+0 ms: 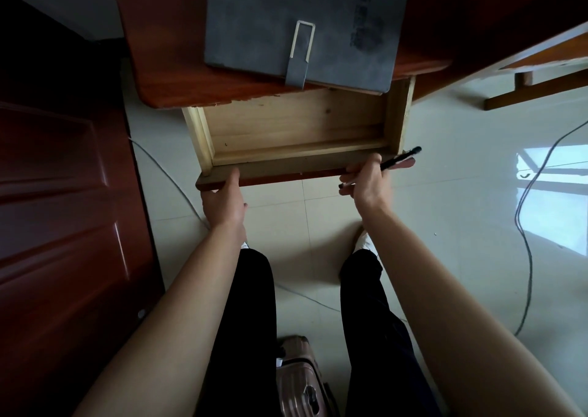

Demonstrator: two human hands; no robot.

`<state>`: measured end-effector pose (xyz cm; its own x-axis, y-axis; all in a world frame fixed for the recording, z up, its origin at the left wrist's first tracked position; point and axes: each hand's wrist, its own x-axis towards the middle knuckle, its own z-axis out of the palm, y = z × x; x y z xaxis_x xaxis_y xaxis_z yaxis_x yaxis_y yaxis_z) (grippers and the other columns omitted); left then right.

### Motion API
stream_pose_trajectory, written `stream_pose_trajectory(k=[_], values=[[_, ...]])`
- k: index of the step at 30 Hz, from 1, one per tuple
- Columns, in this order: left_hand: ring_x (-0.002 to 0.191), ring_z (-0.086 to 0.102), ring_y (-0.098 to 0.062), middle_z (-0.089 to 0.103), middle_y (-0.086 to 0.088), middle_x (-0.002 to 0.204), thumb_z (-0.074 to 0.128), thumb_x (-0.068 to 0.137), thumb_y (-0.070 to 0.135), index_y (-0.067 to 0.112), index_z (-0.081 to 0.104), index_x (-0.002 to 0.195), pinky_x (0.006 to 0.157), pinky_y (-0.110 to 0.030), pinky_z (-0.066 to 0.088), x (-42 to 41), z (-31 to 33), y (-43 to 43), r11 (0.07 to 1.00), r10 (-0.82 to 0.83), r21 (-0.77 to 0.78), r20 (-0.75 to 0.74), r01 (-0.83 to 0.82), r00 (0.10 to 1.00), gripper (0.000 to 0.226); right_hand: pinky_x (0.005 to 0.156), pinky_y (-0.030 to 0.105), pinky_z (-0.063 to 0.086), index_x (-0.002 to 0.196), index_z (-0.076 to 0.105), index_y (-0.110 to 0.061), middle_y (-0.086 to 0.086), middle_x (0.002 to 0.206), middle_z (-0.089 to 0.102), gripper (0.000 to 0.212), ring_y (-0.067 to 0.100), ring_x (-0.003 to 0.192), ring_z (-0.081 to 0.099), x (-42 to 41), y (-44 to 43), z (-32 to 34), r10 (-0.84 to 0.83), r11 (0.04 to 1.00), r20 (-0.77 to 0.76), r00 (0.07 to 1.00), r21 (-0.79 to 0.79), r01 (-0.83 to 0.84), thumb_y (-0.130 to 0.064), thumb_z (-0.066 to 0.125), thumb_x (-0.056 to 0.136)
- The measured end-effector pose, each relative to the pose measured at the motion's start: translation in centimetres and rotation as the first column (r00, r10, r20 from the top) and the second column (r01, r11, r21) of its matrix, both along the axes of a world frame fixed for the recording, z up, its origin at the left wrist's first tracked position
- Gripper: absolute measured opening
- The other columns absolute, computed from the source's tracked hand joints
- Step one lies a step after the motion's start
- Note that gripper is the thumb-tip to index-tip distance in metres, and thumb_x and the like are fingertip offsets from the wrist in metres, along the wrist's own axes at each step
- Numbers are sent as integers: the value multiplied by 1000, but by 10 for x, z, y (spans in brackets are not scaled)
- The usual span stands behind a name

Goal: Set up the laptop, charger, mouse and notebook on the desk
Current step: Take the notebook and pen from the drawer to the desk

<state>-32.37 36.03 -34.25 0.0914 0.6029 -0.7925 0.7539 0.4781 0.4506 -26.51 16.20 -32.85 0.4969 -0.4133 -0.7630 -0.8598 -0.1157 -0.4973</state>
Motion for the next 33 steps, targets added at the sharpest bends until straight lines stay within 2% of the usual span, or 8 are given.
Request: stream_pose_trajectory(k=[5,7,10,14,21,25,30,33], values=[[86,72,-19,67,-15,121,66,91,22,2,57,124,78,-34,61,7,9,5,986,105,-139,65,-96,992,40,90,42,46,97,66,-16,5,92,63,55,33,98,59,-6,0,10,222,972,-114,968,-56,-229,-51,26,80],[87,73,-20,67,-15,122,65,91,20,1,56,125,79,-35,61,8,13,6,985,111,-143,67,-100,992,39,95,47,53,101,59,-15,4,102,64,30,29,102,66,-5,0,11,34,993,-62,998,113,-27,-34,37,92],[88,73,-21,67,-14,122,63,93,19,1,56,124,79,-34,60,9,18,6,982,122,-156,70,-110,990,37,85,39,59,110,56,-5,20,120,65,27,32,101,71,1,-3,15,-329,859,-118,937,375,348,-7,34,95],[93,71,-25,66,-17,121,59,96,17,3,56,120,79,-35,60,13,26,3,977,145,-166,49,-135,988,28,93,43,56,103,52,0,26,121,62,23,39,105,69,6,-4,26,-478,696,-210,853,502,514,2,33,91],[75,67,-21,67,-13,113,54,95,13,8,58,122,68,-30,61,34,47,4,966,233,-133,57,-224,971,28,89,50,56,106,58,-10,17,113,60,24,34,116,64,13,6,44,-499,698,-159,852,510,503,-8,41,89],[87,65,-20,62,-9,105,47,93,13,10,58,115,74,-31,60,51,60,-3,955,278,-138,103,-264,955,25,98,56,52,101,60,-11,17,111,58,30,37,116,62,23,19,56,-612,569,-97,785,636,522,-1,36,88],[94,57,-18,54,-6,97,52,82,3,7,54,104,88,-36,59,81,71,-3,982,163,-139,273,-129,948,23,95,51,54,126,45,-16,16,105,51,46,31,99,61,56,15,62,-544,652,66,836,660,372,5,27,89],[96,54,-17,53,-4,96,52,77,-1,11,54,87,89,-40,59,96,71,8,991,79,-133,346,-35,935,16,87,44,56,114,45,-12,16,107,48,33,28,93,58,84,19,66,-458,717,139,878,642,272,4,30,90]])
